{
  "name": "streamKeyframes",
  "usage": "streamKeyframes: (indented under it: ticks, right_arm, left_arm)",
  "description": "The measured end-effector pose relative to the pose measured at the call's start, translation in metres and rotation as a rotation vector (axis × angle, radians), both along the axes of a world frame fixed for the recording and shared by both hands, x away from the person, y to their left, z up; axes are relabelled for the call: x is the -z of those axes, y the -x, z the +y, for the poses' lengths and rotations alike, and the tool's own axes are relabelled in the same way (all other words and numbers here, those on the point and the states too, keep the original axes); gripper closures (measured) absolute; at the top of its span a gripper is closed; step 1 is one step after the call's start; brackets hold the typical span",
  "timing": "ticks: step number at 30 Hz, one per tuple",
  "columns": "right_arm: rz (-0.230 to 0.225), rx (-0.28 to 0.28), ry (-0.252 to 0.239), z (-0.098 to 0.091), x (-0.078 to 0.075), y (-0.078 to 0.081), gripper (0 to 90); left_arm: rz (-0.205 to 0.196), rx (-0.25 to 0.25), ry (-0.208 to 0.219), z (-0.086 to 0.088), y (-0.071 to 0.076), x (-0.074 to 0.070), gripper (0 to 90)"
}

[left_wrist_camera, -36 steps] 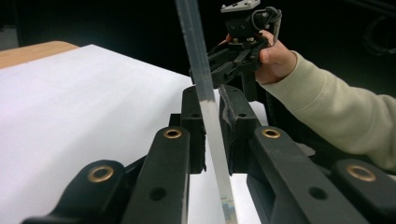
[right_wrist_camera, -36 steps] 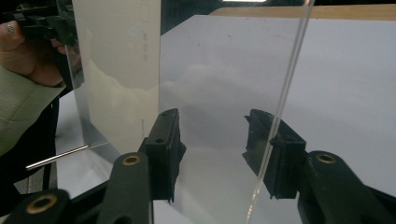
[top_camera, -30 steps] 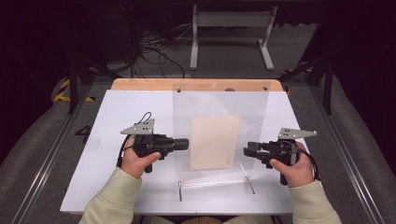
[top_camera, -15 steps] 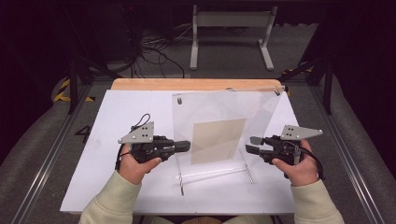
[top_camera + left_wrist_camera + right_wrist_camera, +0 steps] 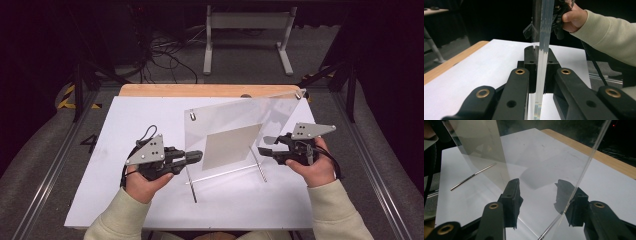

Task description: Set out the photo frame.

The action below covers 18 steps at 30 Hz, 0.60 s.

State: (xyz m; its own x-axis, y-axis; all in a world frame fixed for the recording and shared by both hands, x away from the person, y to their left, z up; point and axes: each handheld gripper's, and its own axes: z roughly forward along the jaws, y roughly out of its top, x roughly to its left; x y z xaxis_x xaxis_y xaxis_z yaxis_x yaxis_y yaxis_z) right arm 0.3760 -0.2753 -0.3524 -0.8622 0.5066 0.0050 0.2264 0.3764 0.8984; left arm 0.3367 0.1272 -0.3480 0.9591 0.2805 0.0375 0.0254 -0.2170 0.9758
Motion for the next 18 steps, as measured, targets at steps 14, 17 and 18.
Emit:
streamKeyframes:
  ticks: [14, 17, 18]
  right_arm:
    - [-0.041, -0.091, 0.077, 0.014, -0.006, -0.043, 51.2]
    - [-0.036, -0.103, 0.084, 0.016, -0.002, -0.052, 50.8]
    - [-0.035, -0.104, 0.087, 0.017, -0.001, -0.055, 50.5]
  left_arm:
    - [-0.005, -0.130, 0.023, 0.003, 0.000, 0.020, 85.0]
    - [0.000, -0.145, 0.018, 0.003, -0.004, 0.025, 85.0]
    - [0.000, -0.145, 0.018, 0.003, -0.004, 0.025, 85.0]
